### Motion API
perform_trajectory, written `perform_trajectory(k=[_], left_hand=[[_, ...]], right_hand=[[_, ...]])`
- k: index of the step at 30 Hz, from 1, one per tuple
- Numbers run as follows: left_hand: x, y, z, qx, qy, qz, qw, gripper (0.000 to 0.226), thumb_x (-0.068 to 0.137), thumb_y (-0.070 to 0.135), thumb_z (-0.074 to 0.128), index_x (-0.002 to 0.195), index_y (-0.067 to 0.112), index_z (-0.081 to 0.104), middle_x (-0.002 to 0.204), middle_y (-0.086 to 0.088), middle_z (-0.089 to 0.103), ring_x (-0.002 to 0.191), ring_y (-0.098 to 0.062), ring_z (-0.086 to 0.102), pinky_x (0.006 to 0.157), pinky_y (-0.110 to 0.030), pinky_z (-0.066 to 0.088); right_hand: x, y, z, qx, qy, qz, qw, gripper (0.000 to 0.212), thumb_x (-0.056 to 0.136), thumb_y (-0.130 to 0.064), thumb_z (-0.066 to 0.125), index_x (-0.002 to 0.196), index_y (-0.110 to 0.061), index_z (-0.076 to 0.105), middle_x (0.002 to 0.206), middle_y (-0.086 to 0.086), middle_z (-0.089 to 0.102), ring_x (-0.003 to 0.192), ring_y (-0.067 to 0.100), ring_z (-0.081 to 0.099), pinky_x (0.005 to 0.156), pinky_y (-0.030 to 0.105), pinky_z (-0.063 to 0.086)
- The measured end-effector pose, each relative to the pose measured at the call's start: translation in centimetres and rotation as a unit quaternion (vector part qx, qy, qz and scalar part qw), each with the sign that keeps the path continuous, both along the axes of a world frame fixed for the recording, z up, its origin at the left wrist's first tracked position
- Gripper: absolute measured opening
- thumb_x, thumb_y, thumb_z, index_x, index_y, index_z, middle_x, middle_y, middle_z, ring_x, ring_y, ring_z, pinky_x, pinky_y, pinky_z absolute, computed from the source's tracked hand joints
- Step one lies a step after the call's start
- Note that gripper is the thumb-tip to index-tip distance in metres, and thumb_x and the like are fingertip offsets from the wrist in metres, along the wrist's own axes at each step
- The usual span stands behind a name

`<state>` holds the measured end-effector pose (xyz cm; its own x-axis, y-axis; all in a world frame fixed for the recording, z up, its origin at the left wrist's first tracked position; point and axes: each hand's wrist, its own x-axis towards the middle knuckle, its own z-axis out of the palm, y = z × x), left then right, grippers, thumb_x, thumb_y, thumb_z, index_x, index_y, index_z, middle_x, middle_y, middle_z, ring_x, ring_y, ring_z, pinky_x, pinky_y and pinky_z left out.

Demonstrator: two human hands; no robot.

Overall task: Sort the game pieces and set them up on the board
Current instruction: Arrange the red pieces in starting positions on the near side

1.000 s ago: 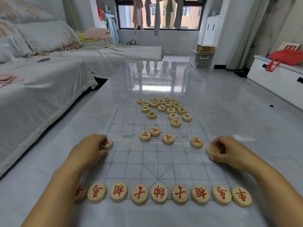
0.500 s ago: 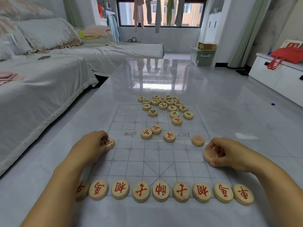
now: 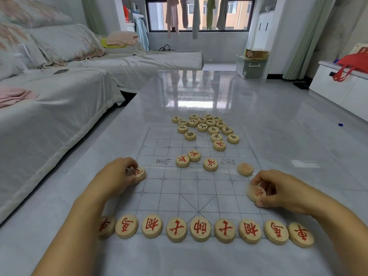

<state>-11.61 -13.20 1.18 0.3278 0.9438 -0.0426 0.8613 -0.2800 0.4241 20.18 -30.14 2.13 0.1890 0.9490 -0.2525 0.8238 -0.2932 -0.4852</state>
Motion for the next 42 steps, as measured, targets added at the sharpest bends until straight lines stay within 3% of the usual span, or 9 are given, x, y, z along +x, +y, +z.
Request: perform_trajectory(k=[5,8,14,19,26,30,34,38,42], left_hand=[[-1.5,-0.1,1.2,0.06,-0.124,0.095,0.986,0.028,0.083,0.026,0.065,0.106,0.016,0.052,0.103,-0.002,0.057,0.087,-0.016,0.053,0.071,-0.028,0.039],[-1.9,-0.8,1.5,0.001,-0.156,0.075,0.985,0.026,0.079,0.019,0.071,0.098,0.016,0.053,0.091,0.001,0.059,0.08,-0.014,0.055,0.064,-0.024,0.043],[-1.3,-2.2,1.4,-0.096,-0.1,-0.04,0.99,0.032,0.072,0.012,0.076,0.098,0.017,0.059,0.097,0.0,0.062,0.093,-0.017,0.059,0.073,-0.018,0.044],[-1.3,-2.1,1.2,-0.091,-0.086,-0.04,0.991,0.032,0.072,0.014,0.075,0.098,0.018,0.058,0.097,0.001,0.062,0.093,-0.017,0.059,0.074,-0.019,0.045],[-1.0,-1.5,0.7,-0.074,-0.071,-0.031,0.994,0.033,0.074,0.014,0.074,0.099,0.024,0.055,0.089,0.01,0.056,0.077,-0.003,0.052,0.062,-0.014,0.039],[-1.3,-1.6,1.0,-0.113,-0.05,-0.061,0.99,0.046,0.074,0.014,0.074,0.105,0.037,0.05,0.094,0.007,0.055,0.082,-0.005,0.053,0.069,-0.015,0.042],[-1.3,-1.6,0.9,-0.108,-0.008,-0.074,0.991,0.032,0.077,0.018,0.072,0.097,0.035,0.054,0.088,0.005,0.059,0.082,-0.013,0.056,0.081,-0.029,0.05],[-0.9,-1.7,0.4,-0.095,0.016,-0.046,0.994,0.034,0.068,0.035,0.078,0.09,0.03,0.053,0.083,0.008,0.056,0.077,-0.011,0.052,0.075,-0.028,0.047],[-1.4,-1.8,1.0,-0.106,-0.001,-0.083,0.991,0.049,0.072,0.026,0.077,0.112,0.035,0.049,0.096,0.009,0.05,0.084,-0.006,0.051,0.08,-0.024,0.045]], right_hand=[[0.3,0.0,-0.2,-0.008,-0.001,0.001,1.0,0.032,0.074,-0.026,0.074,0.094,-0.038,0.052,0.095,-0.007,0.052,0.081,0.013,0.053,0.069,0.023,0.045],[0.3,0.1,-0.3,-0.008,0.005,-0.002,1.0,0.032,0.073,-0.024,0.075,0.093,-0.036,0.053,0.094,-0.006,0.054,0.08,0.016,0.054,0.069,0.026,0.047],[0.1,0.4,-0.5,-0.012,0.005,-0.003,1.0,0.034,0.072,-0.023,0.076,0.093,-0.036,0.052,0.093,-0.005,0.055,0.079,0.016,0.055,0.068,0.025,0.047],[0.0,0.3,-0.4,-0.012,0.01,-0.007,1.0,0.033,0.072,-0.022,0.076,0.092,-0.034,0.052,0.093,-0.004,0.055,0.079,0.018,0.054,0.068,0.026,0.048],[0.1,0.2,-0.5,-0.007,0.015,-0.007,1.0,0.033,0.073,-0.022,0.076,0.094,-0.034,0.053,0.094,-0.004,0.054,0.079,0.017,0.054,0.068,0.027,0.047],[0.1,0.2,-0.5,-0.007,0.016,-0.003,1.0,0.033,0.073,-0.023,0.075,0.094,-0.035,0.052,0.094,-0.005,0.053,0.08,0.016,0.053,0.068,0.026,0.046],[0.2,0.2,-0.5,-0.009,0.013,0.0,1.0,0.033,0.074,-0.024,0.075,0.095,-0.036,0.052,0.096,-0.006,0.053,0.081,0.016,0.053,0.069,0.026,0.047],[0.2,0.1,-0.5,-0.011,0.012,0.002,1.0,0.033,0.074,-0.025,0.074,0.095,-0.037,0.052,0.096,-0.006,0.052,0.081,0.016,0.054,0.069,0.026,0.047],[0.3,0.1,-0.5,-0.01,0.014,0.003,1.0,0.033,0.074,-0.026,0.075,0.095,-0.037,0.052,0.096,-0.007,0.051,0.081,0.016,0.054,0.068,0.025,0.046]])
